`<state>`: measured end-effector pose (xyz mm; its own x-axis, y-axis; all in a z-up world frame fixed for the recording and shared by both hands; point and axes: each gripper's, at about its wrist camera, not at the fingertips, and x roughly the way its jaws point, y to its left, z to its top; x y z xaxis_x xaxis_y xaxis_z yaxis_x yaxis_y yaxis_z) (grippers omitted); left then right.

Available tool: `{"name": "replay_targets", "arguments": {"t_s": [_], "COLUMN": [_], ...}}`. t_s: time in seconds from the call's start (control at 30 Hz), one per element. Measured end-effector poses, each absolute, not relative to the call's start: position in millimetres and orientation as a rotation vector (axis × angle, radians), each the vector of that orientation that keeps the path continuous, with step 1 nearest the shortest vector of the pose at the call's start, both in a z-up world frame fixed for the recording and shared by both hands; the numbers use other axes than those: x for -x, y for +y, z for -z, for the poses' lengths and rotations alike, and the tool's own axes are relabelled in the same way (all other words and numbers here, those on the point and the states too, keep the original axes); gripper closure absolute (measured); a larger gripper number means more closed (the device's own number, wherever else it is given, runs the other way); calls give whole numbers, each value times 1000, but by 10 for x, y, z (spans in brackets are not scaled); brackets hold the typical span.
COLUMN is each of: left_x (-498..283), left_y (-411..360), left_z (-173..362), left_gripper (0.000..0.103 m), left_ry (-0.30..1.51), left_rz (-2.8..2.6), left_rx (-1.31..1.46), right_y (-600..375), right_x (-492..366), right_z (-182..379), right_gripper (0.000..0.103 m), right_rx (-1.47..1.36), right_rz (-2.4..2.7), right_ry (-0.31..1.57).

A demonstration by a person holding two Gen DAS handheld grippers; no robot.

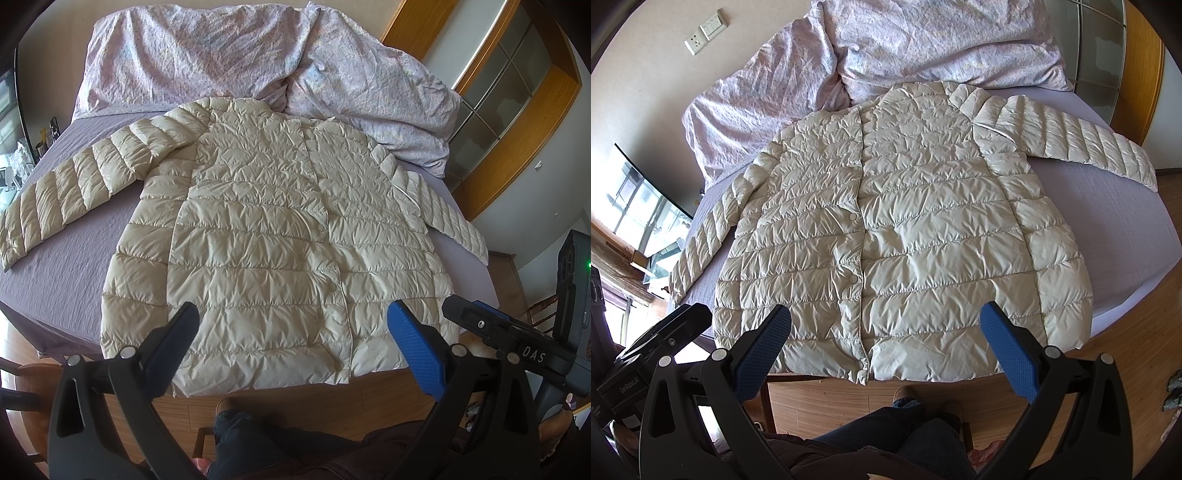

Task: Fold large clothes
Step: 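Reach the right tool to the jacket's sleeve cuff and grasp it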

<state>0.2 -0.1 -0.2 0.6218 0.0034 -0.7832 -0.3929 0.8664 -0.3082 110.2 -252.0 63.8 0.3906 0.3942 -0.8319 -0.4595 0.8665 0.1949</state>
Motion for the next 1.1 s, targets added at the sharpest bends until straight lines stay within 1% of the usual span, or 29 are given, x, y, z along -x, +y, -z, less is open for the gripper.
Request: {"name": "replay_targets", "arguments": {"t_s": [0.2,0.4,0.67,1.0,1.1], "left_x": [4,-102,-297,-429,-455], "left_y": [2,49,-8,12,24], "left_z": [7,60,95,132,139], "left_gripper": [2,2,2,2,2], "left_ry": [881,887,913,948,956], "left_rz": [-243,-264,-313,-374,-388], "left_rx": [488,480,422,423,431], "right_y": [-2532,-2652,-3101,-4203,-4518], "right_x": [-1145,-1490,-2294,-3593,-3912], "right_z": [-613,-584,-611,-289,-191], "right_gripper": [1,1,1,1,8], "right_rx": [61,38,-40,-247,-324], "right_rz": [-534,-475,-340,-28,46], "right_ry": [1038,1027,1013,1056,1070]}}
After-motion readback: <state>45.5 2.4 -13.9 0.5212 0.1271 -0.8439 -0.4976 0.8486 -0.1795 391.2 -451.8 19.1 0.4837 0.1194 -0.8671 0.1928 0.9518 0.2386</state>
